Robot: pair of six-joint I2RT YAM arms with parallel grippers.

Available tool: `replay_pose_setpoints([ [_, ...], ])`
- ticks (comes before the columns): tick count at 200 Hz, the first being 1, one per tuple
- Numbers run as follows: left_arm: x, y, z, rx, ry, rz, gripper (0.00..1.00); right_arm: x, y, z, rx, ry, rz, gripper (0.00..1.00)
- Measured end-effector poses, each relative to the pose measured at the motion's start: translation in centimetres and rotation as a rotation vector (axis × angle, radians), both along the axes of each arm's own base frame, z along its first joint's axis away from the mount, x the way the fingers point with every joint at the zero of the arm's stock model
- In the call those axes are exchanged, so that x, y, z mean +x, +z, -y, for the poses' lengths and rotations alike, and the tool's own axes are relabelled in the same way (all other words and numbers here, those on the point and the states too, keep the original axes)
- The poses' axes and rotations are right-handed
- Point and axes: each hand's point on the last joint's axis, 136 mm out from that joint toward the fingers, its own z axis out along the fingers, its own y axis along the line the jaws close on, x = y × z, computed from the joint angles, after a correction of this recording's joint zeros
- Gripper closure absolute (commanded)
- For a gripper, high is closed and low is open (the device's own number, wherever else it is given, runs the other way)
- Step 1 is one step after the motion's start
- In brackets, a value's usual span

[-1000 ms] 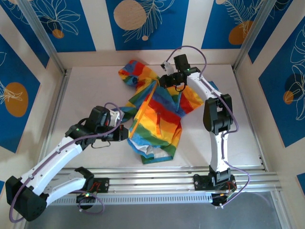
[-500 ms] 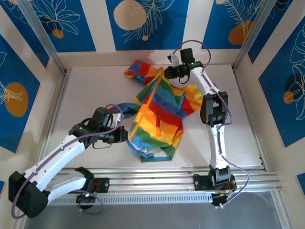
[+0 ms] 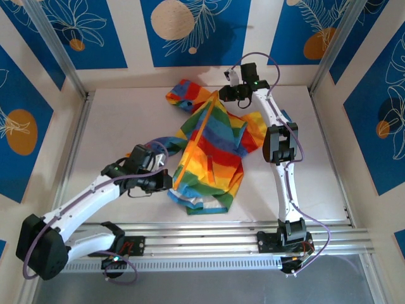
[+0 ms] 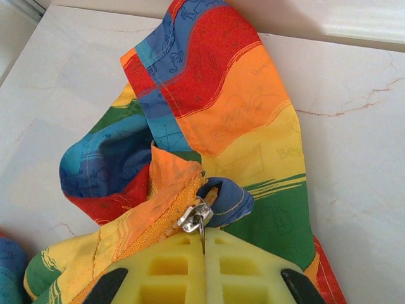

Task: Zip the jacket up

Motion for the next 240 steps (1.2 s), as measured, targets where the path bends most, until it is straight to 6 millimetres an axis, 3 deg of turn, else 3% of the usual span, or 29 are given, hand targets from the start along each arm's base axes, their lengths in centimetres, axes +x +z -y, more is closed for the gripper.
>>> replay_pose_setpoints([
  [71,1.1,-2.5,0.5,0.004,0.022,-0.025,1.0,0.8,0.4,0.5,0.02,-0.045,-0.001,1.0],
  [111,2.1,-5.0,0.5,0.015,0.041,-0.044,1.0,2.0,-1.3,0.4,0.025,-0.064,-0.006,1.0],
  [135,2.5,-6.4,0.4,0.031,0.05,-0.059,1.0,2.0,-2.4,0.7,0.01,-0.081,-0.028,0.8],
  [150,2.2,-7.5,0.1,0.058,0.048,-0.089,0.8,2.4,-2.5,1.3,-0.004,-0.115,-0.026,0.7],
  [171,1.0,-9.0,-0.8,0.119,0.036,-0.16,0.62,3.6,-1.5,3.1,-0.017,-0.161,0.016,0.66],
  [186,0.6,-9.1,-1.4,0.16,0.016,-0.174,0.56,3.9,-0.6,4.3,-0.024,-0.186,0.032,0.65],
  [205,1.5,-7.7,-1.5,0.186,-0.013,-0.142,0.51,3.6,0.9,5.6,-0.037,-0.209,0.045,0.65],
  [240,2.8,-4.3,-1.9,0.202,-0.049,-0.038,0.46,0.2,4.8,5.8,-0.049,-0.208,0.062,0.61],
])
